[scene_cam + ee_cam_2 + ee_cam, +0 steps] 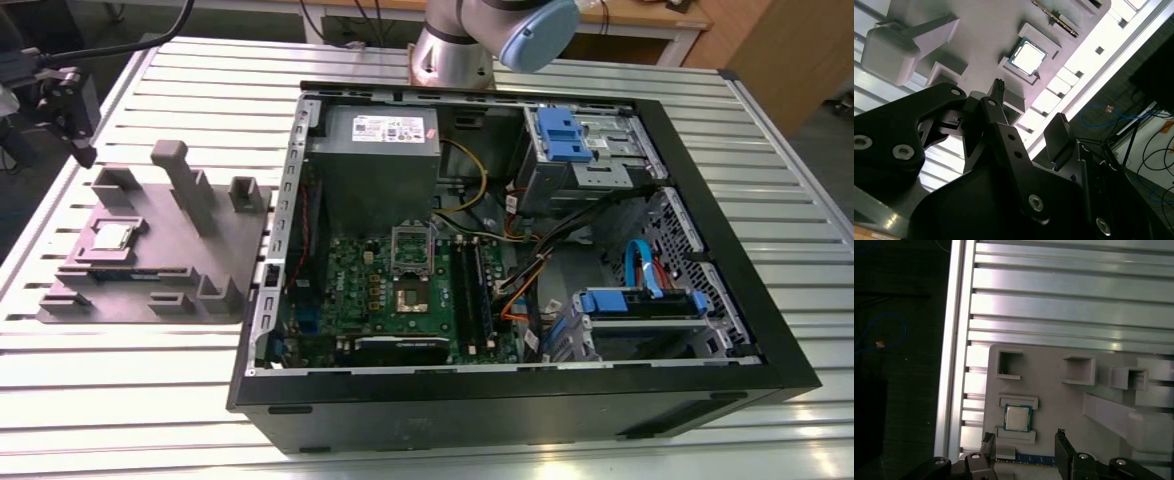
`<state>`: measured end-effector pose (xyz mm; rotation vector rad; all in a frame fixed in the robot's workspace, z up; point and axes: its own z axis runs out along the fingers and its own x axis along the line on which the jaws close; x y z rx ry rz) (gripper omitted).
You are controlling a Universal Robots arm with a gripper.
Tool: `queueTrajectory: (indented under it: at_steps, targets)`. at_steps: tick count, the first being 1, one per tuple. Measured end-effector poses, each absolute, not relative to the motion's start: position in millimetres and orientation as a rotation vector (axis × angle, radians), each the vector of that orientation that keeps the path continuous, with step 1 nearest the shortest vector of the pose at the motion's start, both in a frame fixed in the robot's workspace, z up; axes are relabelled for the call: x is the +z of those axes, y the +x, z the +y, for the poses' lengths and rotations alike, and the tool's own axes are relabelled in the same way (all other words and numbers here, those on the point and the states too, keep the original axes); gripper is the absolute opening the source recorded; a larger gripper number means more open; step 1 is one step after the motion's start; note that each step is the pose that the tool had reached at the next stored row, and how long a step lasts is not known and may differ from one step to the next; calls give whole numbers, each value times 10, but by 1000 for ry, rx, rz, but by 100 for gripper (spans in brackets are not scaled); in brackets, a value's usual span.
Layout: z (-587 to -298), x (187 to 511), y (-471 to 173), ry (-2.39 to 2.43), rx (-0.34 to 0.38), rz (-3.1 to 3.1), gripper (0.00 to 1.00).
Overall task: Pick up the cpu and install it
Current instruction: 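Pick up the cpu and move it towards the insertion slot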
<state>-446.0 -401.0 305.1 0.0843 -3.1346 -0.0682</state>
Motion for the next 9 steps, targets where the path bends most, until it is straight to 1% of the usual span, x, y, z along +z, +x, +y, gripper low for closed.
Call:
queueTrajectory:
  at_steps: [9]
  targets:
    - [-4011, 3024, -4460, 84, -68, -3135, 59]
